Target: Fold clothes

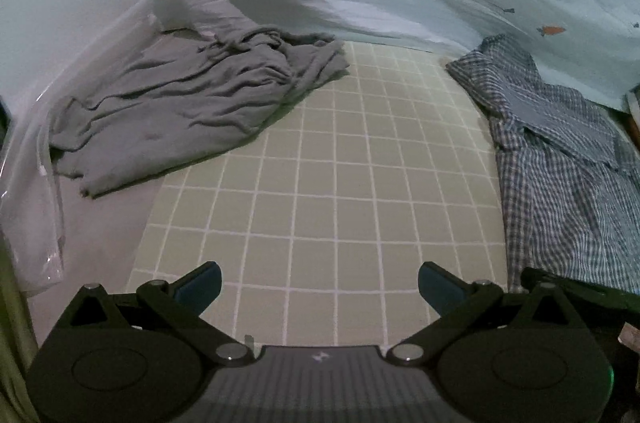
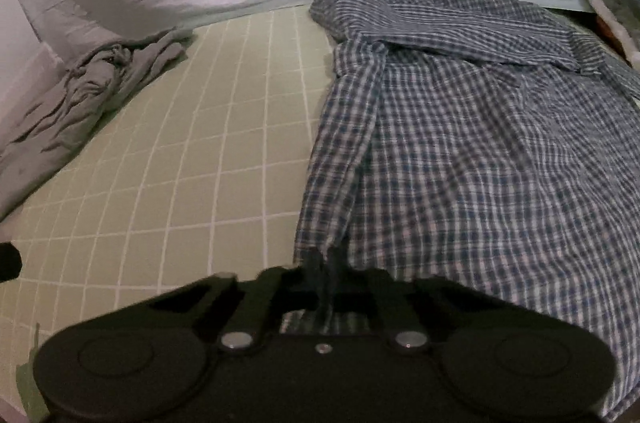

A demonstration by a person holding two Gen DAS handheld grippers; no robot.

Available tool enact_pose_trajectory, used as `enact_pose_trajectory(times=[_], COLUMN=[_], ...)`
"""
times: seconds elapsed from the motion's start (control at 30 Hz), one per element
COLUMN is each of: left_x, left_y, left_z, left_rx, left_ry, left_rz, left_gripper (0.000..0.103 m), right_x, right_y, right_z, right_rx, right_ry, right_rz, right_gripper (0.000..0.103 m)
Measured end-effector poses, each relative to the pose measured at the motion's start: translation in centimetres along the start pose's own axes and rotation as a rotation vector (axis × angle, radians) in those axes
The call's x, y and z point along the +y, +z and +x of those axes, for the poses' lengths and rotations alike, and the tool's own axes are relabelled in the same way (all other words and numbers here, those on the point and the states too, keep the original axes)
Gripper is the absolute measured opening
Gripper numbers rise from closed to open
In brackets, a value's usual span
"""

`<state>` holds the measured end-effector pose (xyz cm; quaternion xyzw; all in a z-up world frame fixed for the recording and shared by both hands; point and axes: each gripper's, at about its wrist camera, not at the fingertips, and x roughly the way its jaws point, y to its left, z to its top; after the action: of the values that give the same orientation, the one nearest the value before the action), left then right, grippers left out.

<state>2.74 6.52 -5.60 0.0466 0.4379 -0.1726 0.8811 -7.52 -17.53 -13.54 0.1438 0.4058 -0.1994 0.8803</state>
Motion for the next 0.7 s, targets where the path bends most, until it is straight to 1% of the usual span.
enact_pose_trajectory(times=[0.1, 0.17, 0.23, 0.33, 0.43, 0.57, 0.63, 0.7], left_x=[-0.9, -1.8, -3.2, -5.8, -9.2, -13.7, -15.8, -17.6], left_y=[0.1, 0.3, 0.5, 0.9, 1.1, 1.0, 0.7, 0.4], left_z=[-0.1, 0.1, 0.4, 0.9, 1.2, 1.6, 1.9, 2.2], left_rx=[-0.008, -0.013, -0.015, -0.013, -0.011, -0.008, 0.002, 0.015], left_ry=[-0.005, -0.016, -0.029, -0.05, -0.074, -0.083, -0.071, -0.053], left_rz=[0.003, 0.008, 0.015, 0.029, 0.045, 0.067, 0.076, 0.077], left_gripper=[0.103, 0.103, 0.103, 0.103, 0.103, 0.103, 0.103, 0.103], right_x=[-1.4, -2.9, -5.0, -8.9, -13.0, -17.9, -19.7, -20.8], right_y=[0.8, 1.4, 2.0, 2.9, 3.8, 4.5, 4.6, 4.5], right_z=[-1.3, -2.7, -4.2, -6.2, -7.1, -5.9, -4.3, -2.6], right_rx=[-0.023, -0.045, -0.073, -0.108, -0.12, -0.072, -0.024, 0.027], right_ry=[0.055, 0.094, 0.114, 0.119, 0.098, 0.064, 0.056, 0.071], right_rz=[0.019, 0.051, 0.089, 0.131, 0.136, 0.113, 0.079, 0.041], right_gripper=[0.001, 0.001, 0.001, 0.001, 0.001, 0.001, 0.001, 0.001])
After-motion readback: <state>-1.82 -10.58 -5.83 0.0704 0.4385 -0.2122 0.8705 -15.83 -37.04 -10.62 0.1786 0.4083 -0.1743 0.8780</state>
